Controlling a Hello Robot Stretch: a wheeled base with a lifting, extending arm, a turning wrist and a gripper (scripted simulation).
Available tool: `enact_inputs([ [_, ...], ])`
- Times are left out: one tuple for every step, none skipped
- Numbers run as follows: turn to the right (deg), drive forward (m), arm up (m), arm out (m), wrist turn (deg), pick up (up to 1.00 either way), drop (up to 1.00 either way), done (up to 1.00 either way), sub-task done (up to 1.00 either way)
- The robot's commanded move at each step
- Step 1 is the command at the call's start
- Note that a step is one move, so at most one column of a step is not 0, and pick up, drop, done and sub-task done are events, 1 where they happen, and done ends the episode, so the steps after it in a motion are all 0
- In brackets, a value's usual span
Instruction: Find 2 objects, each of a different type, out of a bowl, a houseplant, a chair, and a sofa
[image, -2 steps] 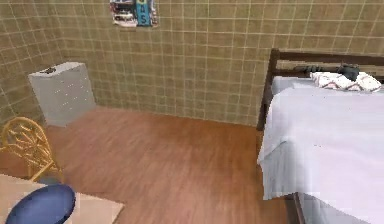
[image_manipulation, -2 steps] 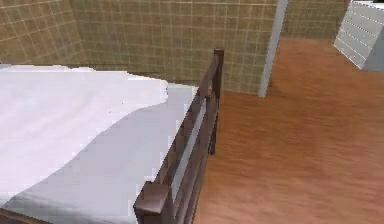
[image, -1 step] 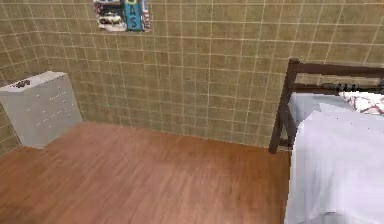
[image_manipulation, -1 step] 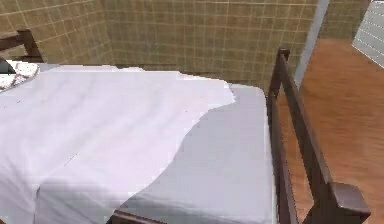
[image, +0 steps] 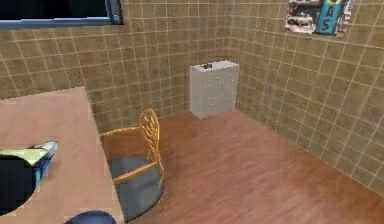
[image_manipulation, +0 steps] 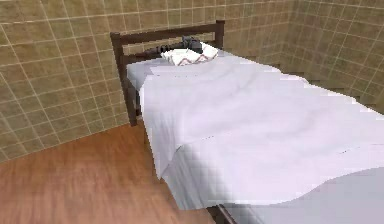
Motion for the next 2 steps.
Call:
enact_inputs([
  [-21.0, 0.00, 0.00, 0.00, 0.0, 0.00, 0.00, 0.00, 0.00],
  [0.0, 0.00, 0.00, 0.00, 0.0, 0.00, 0.00, 1.00, 0.00],
])
